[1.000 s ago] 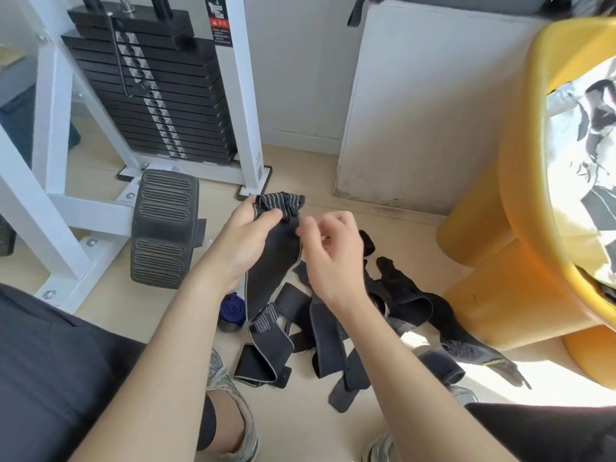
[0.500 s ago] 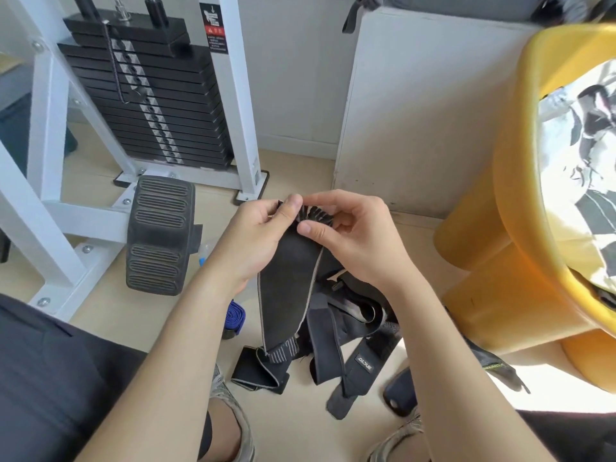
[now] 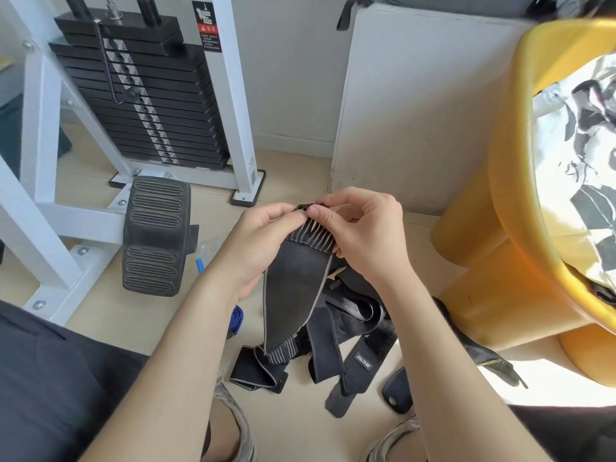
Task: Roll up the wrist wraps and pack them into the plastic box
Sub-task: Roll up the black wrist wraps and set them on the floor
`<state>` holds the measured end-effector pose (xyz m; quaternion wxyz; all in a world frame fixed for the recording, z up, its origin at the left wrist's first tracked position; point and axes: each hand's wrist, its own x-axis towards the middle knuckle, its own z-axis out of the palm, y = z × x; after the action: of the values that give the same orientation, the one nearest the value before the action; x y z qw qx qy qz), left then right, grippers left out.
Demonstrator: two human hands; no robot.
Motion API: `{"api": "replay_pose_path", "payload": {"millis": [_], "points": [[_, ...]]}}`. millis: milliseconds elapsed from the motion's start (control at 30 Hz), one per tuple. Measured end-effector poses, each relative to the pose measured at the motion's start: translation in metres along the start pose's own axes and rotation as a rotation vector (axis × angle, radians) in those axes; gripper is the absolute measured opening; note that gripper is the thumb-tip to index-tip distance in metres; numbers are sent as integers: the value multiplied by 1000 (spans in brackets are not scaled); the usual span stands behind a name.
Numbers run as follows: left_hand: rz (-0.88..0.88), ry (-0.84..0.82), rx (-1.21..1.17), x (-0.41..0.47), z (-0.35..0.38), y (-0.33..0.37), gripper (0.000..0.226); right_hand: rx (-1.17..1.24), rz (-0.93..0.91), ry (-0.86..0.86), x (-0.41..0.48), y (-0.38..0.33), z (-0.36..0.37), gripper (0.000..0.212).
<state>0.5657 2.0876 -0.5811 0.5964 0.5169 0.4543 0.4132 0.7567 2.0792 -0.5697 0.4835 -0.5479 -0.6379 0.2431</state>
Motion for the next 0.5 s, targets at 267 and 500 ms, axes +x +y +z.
{"api": "replay_pose_path", "payload": {"millis": [267, 500], "points": [[5, 48, 2, -3, -2, 3, 33, -5, -102, -147, 0, -3, -1, 15], [-36, 27, 55, -6, -9, 10, 30, 139, -2, -208, -3, -6, -7, 11]]}}
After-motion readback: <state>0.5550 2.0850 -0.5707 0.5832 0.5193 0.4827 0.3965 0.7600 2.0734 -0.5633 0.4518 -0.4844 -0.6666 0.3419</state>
